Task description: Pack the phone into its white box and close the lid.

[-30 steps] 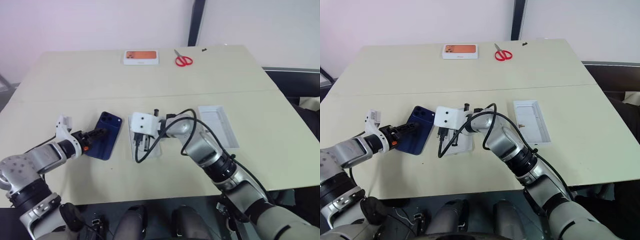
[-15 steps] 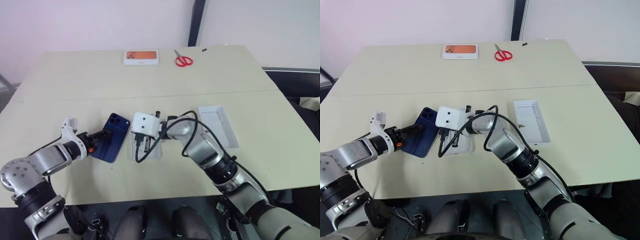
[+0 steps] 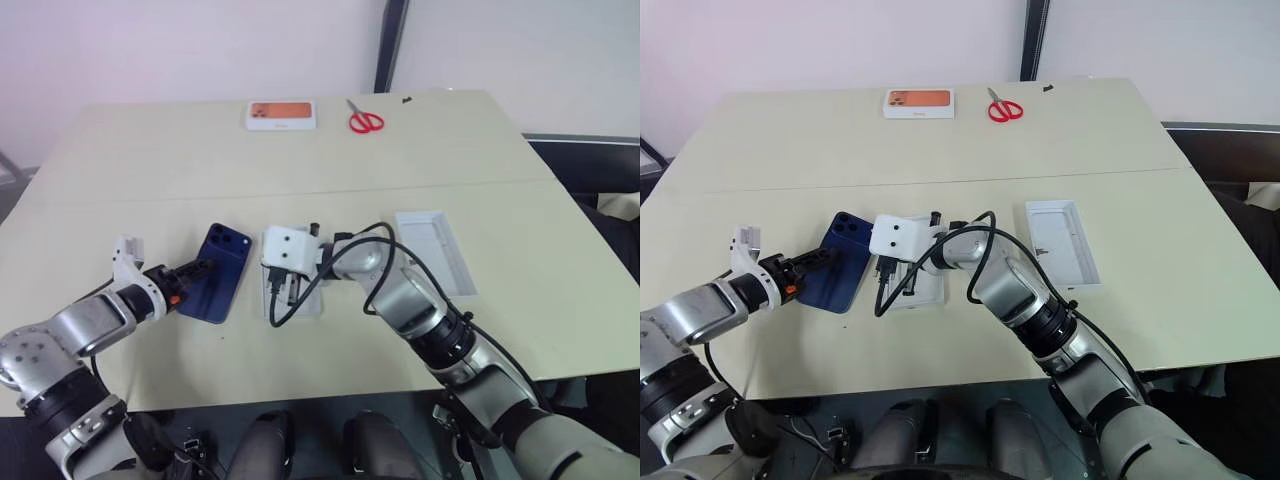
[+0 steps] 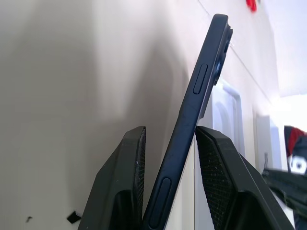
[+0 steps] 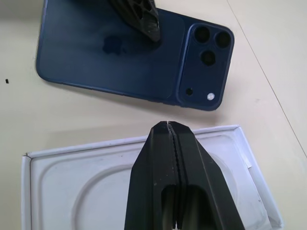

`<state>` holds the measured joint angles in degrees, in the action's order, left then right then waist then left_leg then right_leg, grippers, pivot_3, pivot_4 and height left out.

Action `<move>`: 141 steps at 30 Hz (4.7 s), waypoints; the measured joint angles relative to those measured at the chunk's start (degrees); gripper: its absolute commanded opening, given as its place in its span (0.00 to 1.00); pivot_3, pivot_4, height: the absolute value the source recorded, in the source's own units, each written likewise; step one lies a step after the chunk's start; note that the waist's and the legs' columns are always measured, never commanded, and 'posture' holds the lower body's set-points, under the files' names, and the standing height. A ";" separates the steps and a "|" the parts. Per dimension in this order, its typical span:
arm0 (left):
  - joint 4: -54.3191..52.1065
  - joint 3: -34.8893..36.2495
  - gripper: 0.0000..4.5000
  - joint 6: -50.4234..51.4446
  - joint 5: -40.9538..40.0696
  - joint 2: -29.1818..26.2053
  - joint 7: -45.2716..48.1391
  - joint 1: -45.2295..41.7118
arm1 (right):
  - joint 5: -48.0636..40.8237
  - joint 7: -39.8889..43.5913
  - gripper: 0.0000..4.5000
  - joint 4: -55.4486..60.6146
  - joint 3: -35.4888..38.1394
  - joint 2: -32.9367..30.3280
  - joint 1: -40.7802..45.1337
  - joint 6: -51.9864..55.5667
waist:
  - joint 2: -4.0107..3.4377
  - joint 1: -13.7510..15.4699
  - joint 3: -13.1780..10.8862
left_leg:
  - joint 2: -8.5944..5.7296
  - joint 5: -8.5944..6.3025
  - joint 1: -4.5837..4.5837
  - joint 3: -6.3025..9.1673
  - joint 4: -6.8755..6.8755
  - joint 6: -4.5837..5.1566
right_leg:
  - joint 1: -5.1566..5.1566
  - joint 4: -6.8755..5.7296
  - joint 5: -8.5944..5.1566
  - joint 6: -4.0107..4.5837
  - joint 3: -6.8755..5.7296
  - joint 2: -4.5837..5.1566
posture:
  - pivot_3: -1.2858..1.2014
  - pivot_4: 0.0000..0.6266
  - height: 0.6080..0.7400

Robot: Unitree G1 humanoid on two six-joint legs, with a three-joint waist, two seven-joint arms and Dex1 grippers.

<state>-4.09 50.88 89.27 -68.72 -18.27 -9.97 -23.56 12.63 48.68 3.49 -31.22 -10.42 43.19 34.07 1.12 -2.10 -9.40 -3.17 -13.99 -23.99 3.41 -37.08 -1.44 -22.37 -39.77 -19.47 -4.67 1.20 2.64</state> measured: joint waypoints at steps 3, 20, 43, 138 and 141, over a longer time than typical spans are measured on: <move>0.02 1.40 0.49 -4.51 -0.83 3.54 -4.23 -1.26 | -0.01 -0.05 0.00 0.03 -0.20 0.05 0.00 0.00 | 0.01 0.61 0.00 | 0.00 0.00 0.00 0.00 -0.03 0.00 | 0.03 0.08 0.00 0.00 -0.01 0.01 | 0.52 0.24 1.00; -5.58 -10.87 0.99 -4.80 -9.02 -6.38 -3.94 7.68 | -0.50 -0.08 0.00 0.29 -0.68 -0.38 0.02 0.17 | 0.04 1.18 -0.01 | 0.00 -0.01 -0.03 0.00 0.01 0.01 | 0.02 0.21 0.00 0.00 0.01 0.00 | 0.52 0.24 1.00; -6.53 -16.09 0.99 -18.15 -18.63 -18.09 -2.22 12.88 | 1.53 -1.11 0.00 -7.57 -3.93 0.78 4.76 -4.92 | 0.01 1.14 -0.03 | 0.00 -0.03 -0.04 0.00 0.06 0.05 | 0.03 0.33 0.00 0.02 0.01 0.01 | 0.52 0.24 1.00; 1.09 -32.90 0.99 -30.61 -41.99 -19.80 -9.88 14.80 | 21.42 -4.93 0.00 -41.96 -8.08 9.39 14.76 -35.65 | -0.07 0.77 -0.02 | 0.00 -0.02 0.22 -0.01 0.18 0.04 | 0.20 0.32 0.00 0.02 0.04 0.02 | 0.52 0.24 1.00; 1.09 -33.02 0.99 -31.39 -42.48 -19.53 -10.20 14.76 | 21.47 -4.93 0.00 -41.93 -7.83 9.39 14.57 -35.74 | -0.07 0.77 -0.02 | 0.00 -0.02 0.22 -0.02 0.17 0.04 | 0.22 0.33 0.00 0.02 0.04 0.02 | 0.52 0.24 1.00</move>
<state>-3.00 17.86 57.88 -111.19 -37.80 -20.16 -8.80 34.10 43.75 -38.44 -39.05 -1.03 57.76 -1.67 1.06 -1.33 -9.42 -3.17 -14.01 -23.77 3.40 -36.91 -1.40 -22.15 -39.44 -19.47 -4.65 1.24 2.66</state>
